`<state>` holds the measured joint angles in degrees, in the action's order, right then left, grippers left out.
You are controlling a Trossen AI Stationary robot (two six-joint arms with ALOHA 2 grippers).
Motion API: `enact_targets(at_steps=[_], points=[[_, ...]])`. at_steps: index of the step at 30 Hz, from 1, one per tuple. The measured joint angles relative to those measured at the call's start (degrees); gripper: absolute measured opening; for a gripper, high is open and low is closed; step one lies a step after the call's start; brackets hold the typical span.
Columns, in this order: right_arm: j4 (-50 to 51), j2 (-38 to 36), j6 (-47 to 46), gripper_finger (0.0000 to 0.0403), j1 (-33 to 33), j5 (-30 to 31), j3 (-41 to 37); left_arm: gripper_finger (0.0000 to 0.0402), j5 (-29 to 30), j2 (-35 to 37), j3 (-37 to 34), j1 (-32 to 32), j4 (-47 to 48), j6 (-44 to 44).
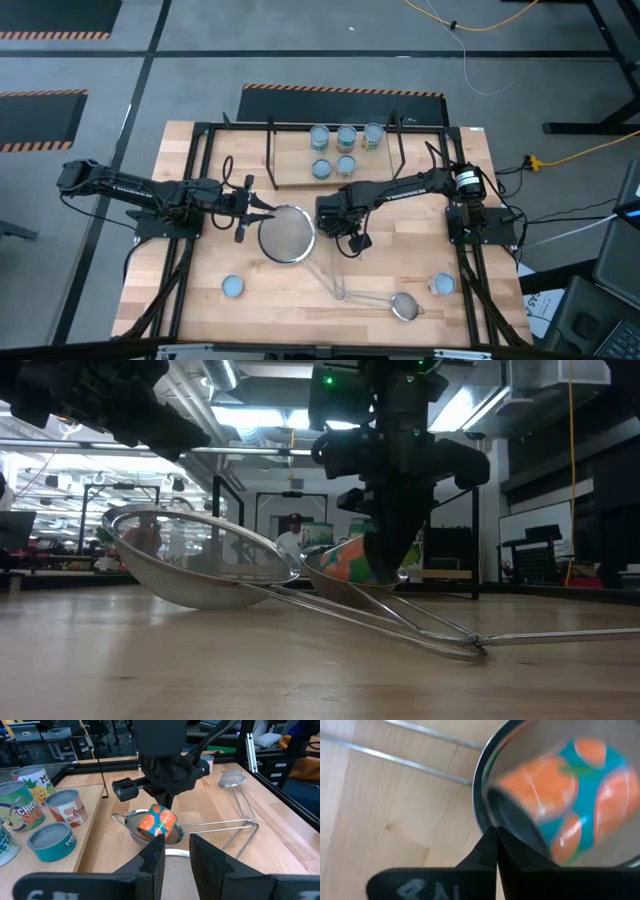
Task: Pick and place cans onto a shelf
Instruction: Put the canned oranges on the shelf
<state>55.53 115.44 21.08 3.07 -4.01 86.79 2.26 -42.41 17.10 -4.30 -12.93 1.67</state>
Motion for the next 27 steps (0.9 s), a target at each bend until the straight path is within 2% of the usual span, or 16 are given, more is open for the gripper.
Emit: enact_targets(at_steps=[5, 12, 18, 27], points=[[5.7, 0.0, -5.71, 0.0009, 0.0, -0.02, 1.36, 0.0082, -0.02, 0.0, 0.0, 0.0, 0.0, 0.0], [11.89, 0.0, -11.15, 0.0039, 0.0, -0.04, 3.75, 0.0082, -0.02, 0.0, 0.0, 0.01, -0.02, 0.0], [12.61, 0.0, -15.47, 0.0086, -1.06, 5.71, 4.5, 0.0082, -0.01, 0.02, 0.0, 0.0, -0.02, 0.0], [10.65, 0.0, -16.37, 0.0136, -1.68, 5.88, 4.53, 0.0082, -0.01, 0.02, 0.0, 0.0, 0.0, 0.0]])
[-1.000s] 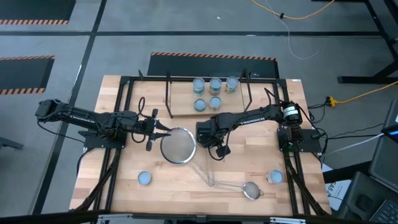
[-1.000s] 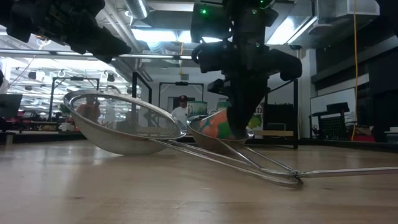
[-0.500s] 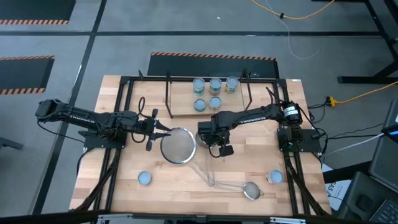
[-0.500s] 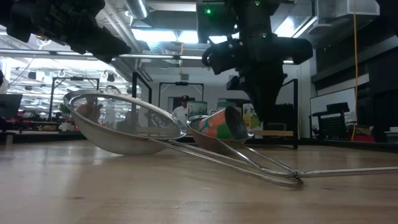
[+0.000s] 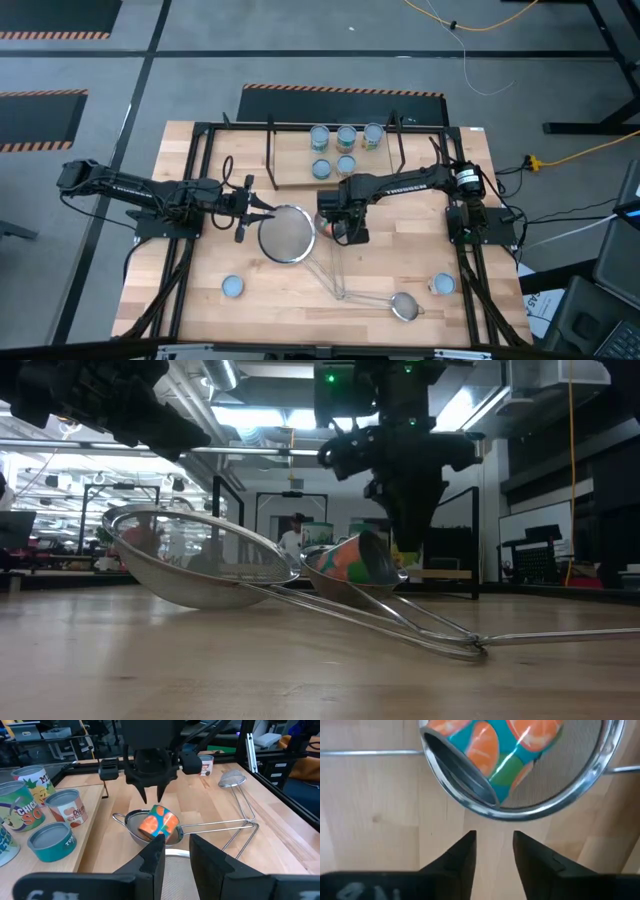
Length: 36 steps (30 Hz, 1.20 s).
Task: Pick and place cans onto a shelf
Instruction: Put the canned oranges on the shelf
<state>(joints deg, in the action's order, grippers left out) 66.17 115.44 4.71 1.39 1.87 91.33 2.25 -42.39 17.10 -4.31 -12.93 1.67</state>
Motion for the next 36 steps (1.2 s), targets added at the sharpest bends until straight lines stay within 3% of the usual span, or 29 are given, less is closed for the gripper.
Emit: enact_targets(at_steps=[16, 20, 27, 32, 36], points=[[-7.33, 0.0, 0.02, 0.0147, -0.04, 0.02, 0.0, 0.0082, -0.01, -0.02, 0.0, -0.01, 0.0, 0.0], [-7.75, 0.0, 0.06, 0.012, -0.04, 0.02, 0.0, 0.0082, 0.01, 0.0, 0.0, 0.01, 0.0, 0.0], [-8.11, 0.0, -0.05, 0.0019, -0.04, 0.24, 0.0, 0.0082, 0.0, -0.02, 0.0, 0.0, 0.0, 0.0], [-7.95, 0.0, -0.06, 0.001, -0.04, 0.09, 0.0, 0.0082, 0.0, -0.01, 0.0, -0.01, 0.0, 0.0], [-2.32, -0.1, -0.53, 0.0006, 0.0, -0.04, 3.42, 0.0082, 0.0, -0.01, 0.0, 0.01, 0.01, 0.01]])
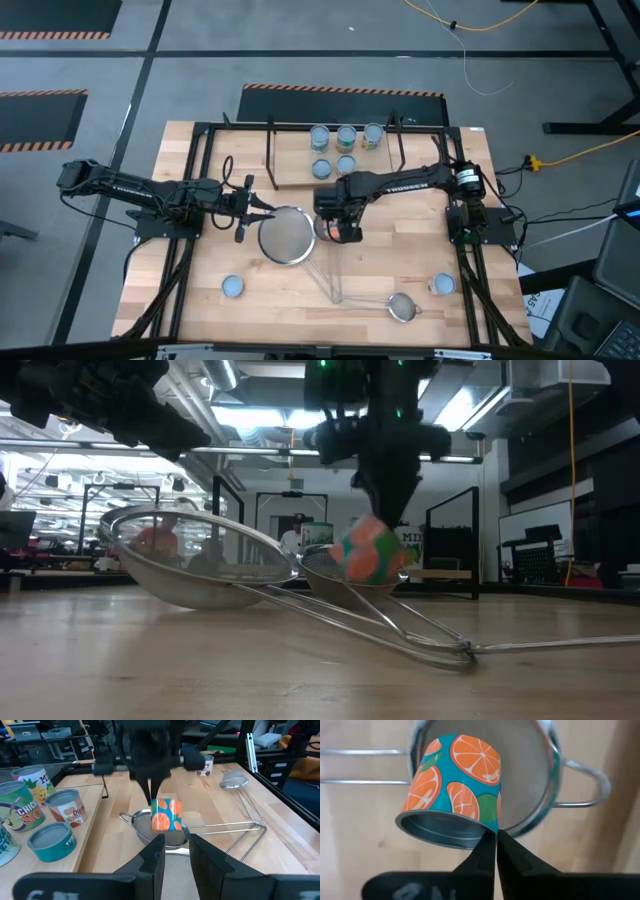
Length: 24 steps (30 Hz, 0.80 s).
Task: Pick and place cans onto a shelf
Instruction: Put the canned oranges on the shelf
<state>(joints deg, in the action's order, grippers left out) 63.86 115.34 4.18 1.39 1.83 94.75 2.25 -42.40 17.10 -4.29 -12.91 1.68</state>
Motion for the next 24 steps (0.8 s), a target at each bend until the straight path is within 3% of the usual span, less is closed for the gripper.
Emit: enact_targets(at_steps=[4, 12, 17, 24], points=[[7.52, -0.14, -3.41, 0.0004, -0.02, -1.59, 6.35, 0.0082, 0.01, -0.01, 0.0, -0.02, 0.03, 0.01], [25.17, -0.27, -16.49, 0.0002, -1.02, -14.59, 15.54, 0.0082, -0.01, 0.0, 0.0, -0.02, 0.42, 0.01], [26.26, -0.62, -23.75, 0.0002, -2.39, -21.93, 12.39, 0.0082, 0.01, 0.01, 0.0, 0.0, 0.42, 0.01], [26.18, -1.04, -29.47, 0.0001, -4.77, -28.44, 1.57, 0.0082, -0.01, 0.01, 0.0, -0.02, 0.44, 1.79]])
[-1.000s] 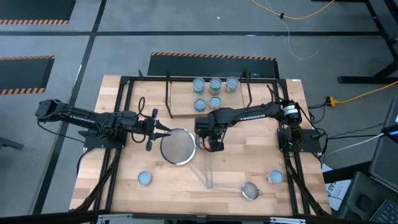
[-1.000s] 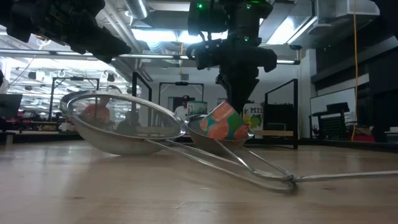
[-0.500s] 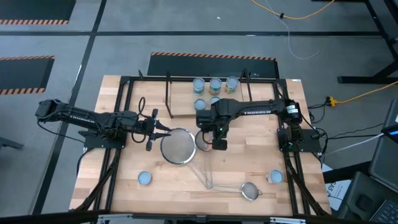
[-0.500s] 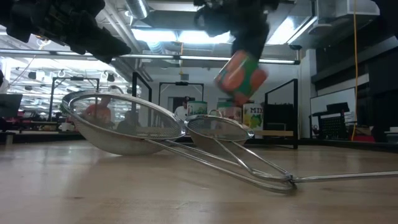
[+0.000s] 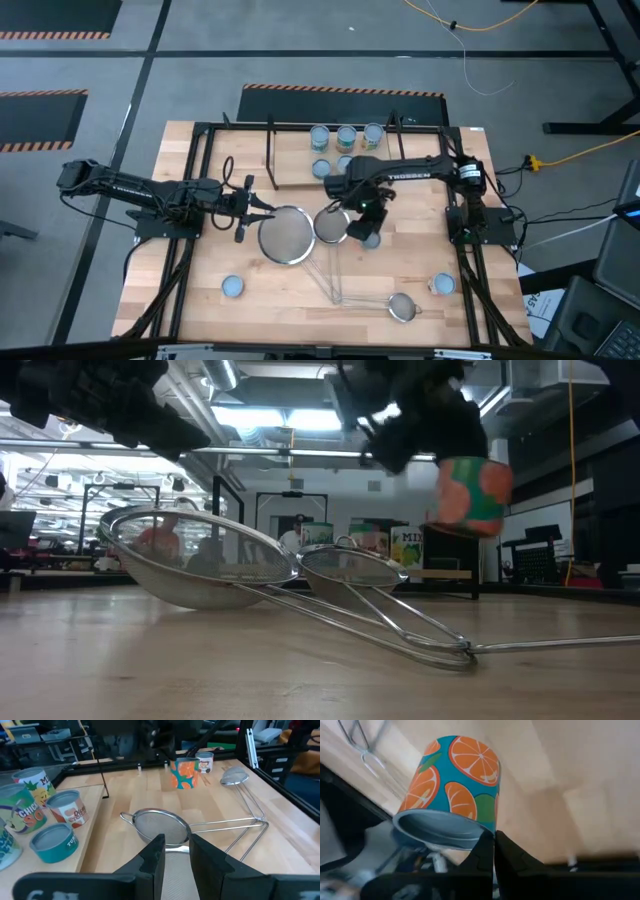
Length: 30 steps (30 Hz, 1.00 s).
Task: Pick and place cans onto a shelf
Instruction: Put the canned oranges on the shelf
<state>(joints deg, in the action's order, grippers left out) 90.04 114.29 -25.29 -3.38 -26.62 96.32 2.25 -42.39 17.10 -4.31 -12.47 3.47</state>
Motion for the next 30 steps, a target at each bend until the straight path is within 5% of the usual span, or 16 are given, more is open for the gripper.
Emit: enact_targets(at_steps=[11, 23, 30], points=[[-0.1, -0.06, -5.28, 0.0006, -4.55, -4.47, -13.97, 0.0082, -0.01, 0.0, 0.0, 0.02, 0.02, 1.65], [-2.34, -0.06, -4.13, 0.0013, -5.06, -4.51, -19.59, 0.0082, -0.01, 0.0, 0.01, 0.01, 0.04, 1.72], [-5.1, -0.06, -2.94, 0.0066, -5.09, -4.5, -19.83, 0.0082, -0.01, 0.0, 0.01, 0.02, 0.04, 1.72]])
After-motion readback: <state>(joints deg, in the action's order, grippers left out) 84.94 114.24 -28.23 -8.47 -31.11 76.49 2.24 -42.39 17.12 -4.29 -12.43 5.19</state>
